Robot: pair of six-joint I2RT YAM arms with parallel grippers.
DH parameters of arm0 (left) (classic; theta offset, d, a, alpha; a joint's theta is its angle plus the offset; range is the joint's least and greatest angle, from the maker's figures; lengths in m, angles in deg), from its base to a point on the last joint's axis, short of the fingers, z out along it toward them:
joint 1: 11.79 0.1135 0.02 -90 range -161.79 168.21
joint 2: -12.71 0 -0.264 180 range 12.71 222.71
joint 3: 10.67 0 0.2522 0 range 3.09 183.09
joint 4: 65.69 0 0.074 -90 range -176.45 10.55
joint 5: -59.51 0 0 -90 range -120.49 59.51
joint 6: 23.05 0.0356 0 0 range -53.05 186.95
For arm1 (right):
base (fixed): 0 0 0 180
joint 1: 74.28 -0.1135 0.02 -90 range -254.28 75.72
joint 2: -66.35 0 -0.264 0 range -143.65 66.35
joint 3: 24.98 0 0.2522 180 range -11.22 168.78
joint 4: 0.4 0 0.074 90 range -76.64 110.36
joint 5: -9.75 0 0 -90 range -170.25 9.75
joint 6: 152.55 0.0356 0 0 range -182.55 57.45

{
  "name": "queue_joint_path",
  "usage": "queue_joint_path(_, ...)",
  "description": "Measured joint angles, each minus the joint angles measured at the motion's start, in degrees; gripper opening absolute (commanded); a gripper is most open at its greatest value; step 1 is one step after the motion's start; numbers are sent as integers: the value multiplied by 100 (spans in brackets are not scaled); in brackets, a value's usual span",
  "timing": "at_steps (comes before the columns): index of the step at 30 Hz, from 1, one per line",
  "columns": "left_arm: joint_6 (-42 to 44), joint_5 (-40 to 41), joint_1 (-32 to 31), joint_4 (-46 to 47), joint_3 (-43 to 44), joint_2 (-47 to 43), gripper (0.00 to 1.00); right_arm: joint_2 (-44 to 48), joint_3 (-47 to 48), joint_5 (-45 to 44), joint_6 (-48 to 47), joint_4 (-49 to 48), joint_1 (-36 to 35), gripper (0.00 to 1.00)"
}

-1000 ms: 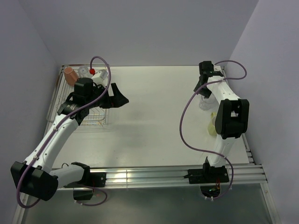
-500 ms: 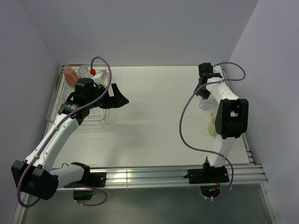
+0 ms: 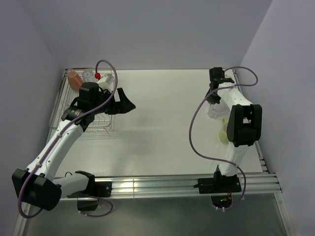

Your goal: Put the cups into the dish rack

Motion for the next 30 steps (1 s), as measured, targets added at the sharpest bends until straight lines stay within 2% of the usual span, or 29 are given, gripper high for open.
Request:
queue_joint_path(8,-11,24,17,28,-33,0,99,719,-4,693,26,-2,-256,0)
queue_joint_path(14,-203,-422,258,409,-232,-9,99,1722,-85,1853,297,-437,-1069,0)
queue_joint_path(18,-566,-1137,549,1064,-551,-22,99,2186,-437,3220,861,-1580,-1766,0)
queue_joint_path(22,-1008,-1729,726,1687,-857,-94,99,2240,-905,4293,1622,-2841,-2194,0)
queue_joint_path(30,-1552,-2133,737,2643,-1189,-374,99,2124,-1650,5580,3373,-5447,-2446,0)
